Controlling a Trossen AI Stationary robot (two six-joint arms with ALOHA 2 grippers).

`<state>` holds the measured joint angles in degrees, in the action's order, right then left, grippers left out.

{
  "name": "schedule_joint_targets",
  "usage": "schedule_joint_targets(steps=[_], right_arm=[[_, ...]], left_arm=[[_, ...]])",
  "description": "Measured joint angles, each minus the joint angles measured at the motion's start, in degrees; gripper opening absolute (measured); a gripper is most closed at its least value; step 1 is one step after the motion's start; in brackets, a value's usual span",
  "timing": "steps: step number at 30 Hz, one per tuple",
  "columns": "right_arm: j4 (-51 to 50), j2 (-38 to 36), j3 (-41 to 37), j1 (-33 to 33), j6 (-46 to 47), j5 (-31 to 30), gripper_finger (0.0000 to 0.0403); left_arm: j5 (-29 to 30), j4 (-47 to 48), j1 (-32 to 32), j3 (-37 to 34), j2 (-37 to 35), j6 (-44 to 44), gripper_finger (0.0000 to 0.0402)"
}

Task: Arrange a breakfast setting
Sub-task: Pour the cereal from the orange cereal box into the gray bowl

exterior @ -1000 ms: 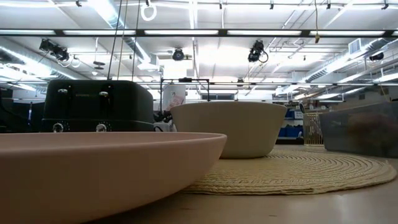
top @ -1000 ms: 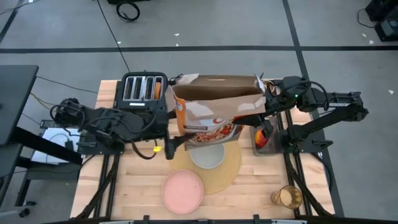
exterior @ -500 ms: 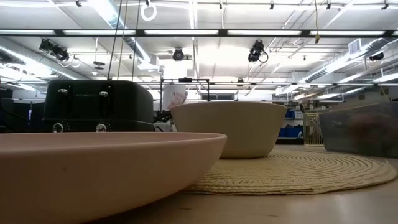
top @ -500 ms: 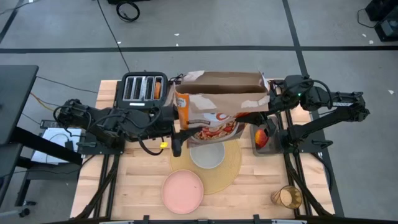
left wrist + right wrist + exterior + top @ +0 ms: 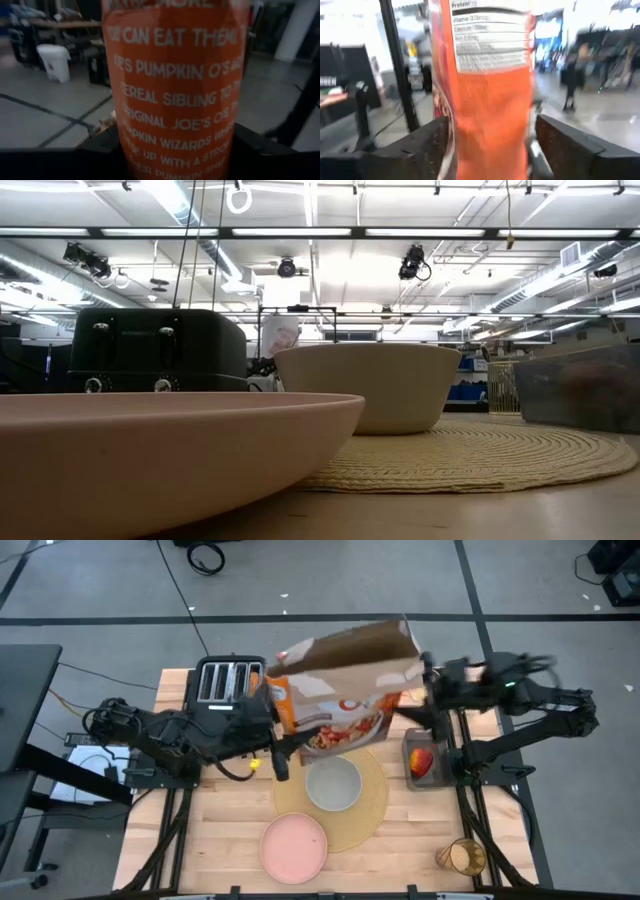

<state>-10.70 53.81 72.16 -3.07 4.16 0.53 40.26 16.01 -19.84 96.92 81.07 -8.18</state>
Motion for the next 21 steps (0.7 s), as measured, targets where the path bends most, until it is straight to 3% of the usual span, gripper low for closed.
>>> schedule_joint_targets(steps=[5, 10, 15, 21], right_arm=[[-0.13, -5.16, 0.06, -0.07, -2.90, -2.73, 0.0360], [-0.37, -8.79, 0.15, -0.04, -2.59, -5.28, 0.0382], [0.44, -6.13, 0.05, -0.07, -2.82, -5.61, 0.0382], [14.32, 0.66, 0.06, 0.03, -2.57, -5.29, 0.0388]], left_arm=[[0.64, -7.54, -0.21, 0.15, -0.98, 5.89, 0.0214], [0.40, -20.28, -0.21, 0.43, -0.94, 15.32, 0.0213], [-0.60, -30.61, 0.39, 0.68, -0.87, 21.54, 0.0212], [-7.20, -36.18, 2.16, 0.63, -0.74, 23.83, 0.0211]])
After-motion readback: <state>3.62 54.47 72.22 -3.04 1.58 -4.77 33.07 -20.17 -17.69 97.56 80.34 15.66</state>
